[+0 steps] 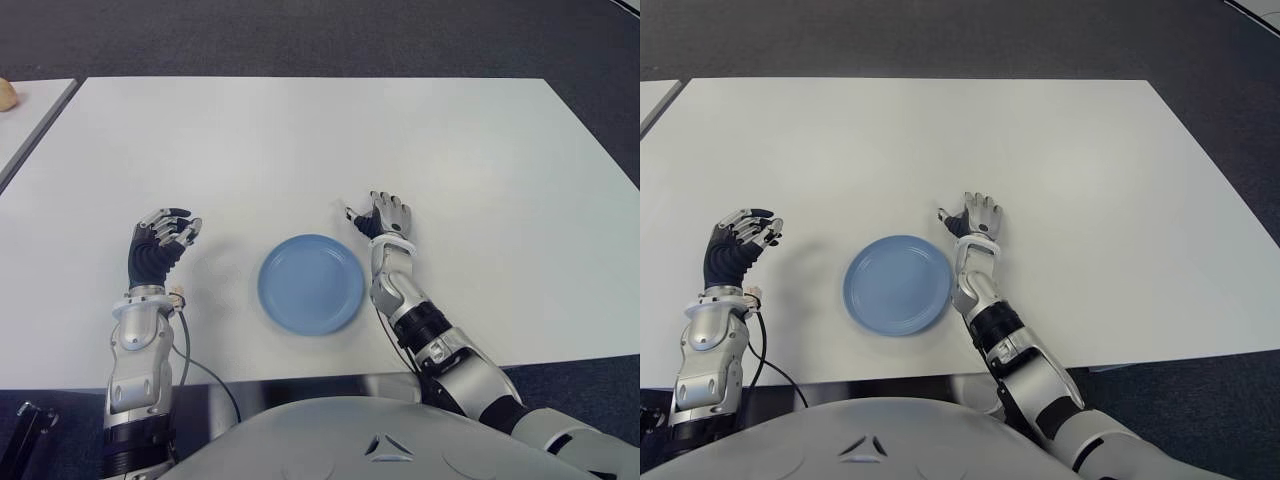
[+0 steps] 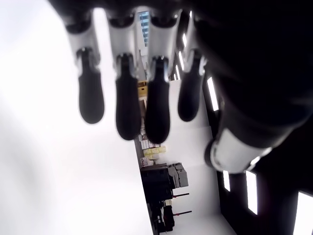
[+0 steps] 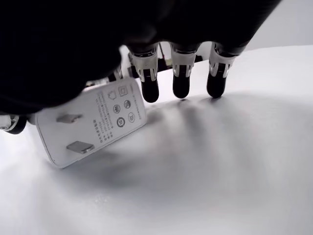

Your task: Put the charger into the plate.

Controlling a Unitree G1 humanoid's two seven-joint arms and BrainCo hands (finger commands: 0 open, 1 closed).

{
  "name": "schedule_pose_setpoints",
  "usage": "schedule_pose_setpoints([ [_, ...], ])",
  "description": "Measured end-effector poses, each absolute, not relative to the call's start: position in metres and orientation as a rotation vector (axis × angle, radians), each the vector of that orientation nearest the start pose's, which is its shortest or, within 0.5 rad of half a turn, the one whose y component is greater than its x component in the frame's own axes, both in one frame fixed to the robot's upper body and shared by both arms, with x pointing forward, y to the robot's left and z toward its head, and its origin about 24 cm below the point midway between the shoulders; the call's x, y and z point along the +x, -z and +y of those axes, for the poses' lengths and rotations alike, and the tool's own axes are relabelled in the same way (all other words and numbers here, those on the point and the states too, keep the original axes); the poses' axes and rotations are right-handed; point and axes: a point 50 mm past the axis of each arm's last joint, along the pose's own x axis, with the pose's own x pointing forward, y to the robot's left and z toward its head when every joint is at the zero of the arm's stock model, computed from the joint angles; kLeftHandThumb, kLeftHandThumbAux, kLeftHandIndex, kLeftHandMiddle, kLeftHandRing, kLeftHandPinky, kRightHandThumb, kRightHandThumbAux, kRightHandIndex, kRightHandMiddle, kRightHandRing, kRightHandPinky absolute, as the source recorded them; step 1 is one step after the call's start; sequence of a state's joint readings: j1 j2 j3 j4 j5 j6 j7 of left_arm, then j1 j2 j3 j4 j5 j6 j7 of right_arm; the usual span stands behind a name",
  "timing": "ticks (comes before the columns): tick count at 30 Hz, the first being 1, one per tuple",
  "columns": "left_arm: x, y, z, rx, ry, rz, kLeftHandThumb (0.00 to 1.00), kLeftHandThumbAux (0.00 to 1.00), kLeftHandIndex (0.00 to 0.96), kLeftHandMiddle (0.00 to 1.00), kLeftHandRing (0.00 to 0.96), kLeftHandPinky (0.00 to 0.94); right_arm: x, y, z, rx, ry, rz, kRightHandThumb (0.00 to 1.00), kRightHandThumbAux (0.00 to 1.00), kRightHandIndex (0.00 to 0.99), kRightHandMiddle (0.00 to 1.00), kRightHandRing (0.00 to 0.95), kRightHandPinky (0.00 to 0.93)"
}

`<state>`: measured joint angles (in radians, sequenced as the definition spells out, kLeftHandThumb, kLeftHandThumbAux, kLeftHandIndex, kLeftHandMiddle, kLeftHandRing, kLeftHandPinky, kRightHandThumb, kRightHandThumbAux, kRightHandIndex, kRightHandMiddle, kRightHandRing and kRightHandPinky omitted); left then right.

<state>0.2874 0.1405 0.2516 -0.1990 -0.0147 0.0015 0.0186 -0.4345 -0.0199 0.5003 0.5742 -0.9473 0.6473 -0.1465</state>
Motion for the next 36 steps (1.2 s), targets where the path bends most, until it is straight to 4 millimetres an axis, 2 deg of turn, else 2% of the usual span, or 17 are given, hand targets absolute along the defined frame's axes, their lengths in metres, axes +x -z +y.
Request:
schedule_pose_setpoints([
  [20, 0.184, -0.041, 0.248, 0.189, -0.311, 0.064, 0.704, 0.718, 0.432, 0.547, 0.541, 0.513, 0.329, -0.002, -0.081, -1.595, -0.173, 0.378, 0.470, 0.241, 0.000, 0.000, 0.000, 0.000],
  [36, 0.184, -0.040, 0.248, 0.187, -0.316, 0.061, 0.708, 0.718, 0.431, 0.552, 0.543, 0.526, 0.340, -0.005, -0.080, -1.679, -0.223, 0.353, 0.459, 0.242, 0.000, 0.000, 0.000, 0.000],
])
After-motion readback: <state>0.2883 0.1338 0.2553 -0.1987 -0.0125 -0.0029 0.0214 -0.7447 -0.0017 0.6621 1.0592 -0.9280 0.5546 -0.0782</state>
